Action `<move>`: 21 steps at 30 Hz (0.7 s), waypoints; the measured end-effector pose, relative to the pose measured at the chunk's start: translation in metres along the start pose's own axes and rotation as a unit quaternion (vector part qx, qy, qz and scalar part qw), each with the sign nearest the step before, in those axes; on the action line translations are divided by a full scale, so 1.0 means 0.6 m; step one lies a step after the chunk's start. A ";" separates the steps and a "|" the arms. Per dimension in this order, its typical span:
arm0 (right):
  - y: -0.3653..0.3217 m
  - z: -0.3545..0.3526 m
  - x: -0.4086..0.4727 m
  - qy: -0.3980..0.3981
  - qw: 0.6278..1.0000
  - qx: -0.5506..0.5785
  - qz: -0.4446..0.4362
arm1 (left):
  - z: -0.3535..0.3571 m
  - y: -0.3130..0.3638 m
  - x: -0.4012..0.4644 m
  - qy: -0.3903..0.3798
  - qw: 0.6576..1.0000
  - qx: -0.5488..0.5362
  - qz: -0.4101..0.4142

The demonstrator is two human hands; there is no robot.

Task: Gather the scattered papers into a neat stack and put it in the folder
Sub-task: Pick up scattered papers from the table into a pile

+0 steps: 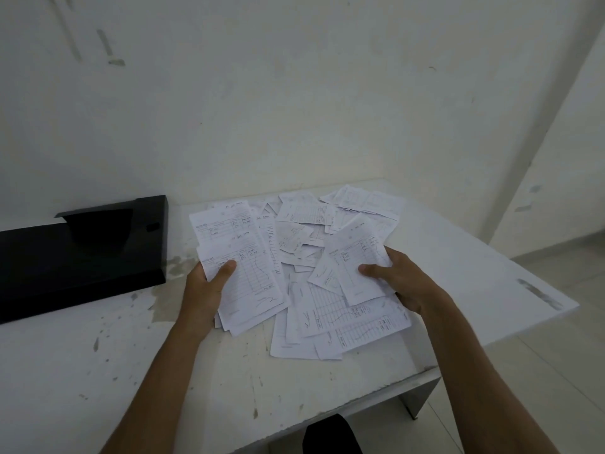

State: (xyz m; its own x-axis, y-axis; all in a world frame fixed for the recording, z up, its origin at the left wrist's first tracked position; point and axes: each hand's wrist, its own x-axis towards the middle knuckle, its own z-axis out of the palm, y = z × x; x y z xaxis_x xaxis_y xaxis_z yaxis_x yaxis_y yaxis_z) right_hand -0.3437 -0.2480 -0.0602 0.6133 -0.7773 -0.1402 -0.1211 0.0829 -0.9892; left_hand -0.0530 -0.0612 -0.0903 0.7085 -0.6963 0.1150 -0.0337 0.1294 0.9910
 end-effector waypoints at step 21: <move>0.040 0.116 0.077 0.226 0.968 0.030 -0.107 | 0.000 -0.001 0.001 -0.014 0.998 -0.040 -0.037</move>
State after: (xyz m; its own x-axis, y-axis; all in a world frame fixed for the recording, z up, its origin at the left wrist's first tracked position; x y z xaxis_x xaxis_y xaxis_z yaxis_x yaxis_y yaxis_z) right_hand -0.2638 -0.2387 -0.0935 0.2131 -0.9731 0.0874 0.0236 -0.0843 -0.9962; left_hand -0.0524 -0.0618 -0.0907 0.6868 -0.7254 0.0455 0.0741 0.1322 0.9885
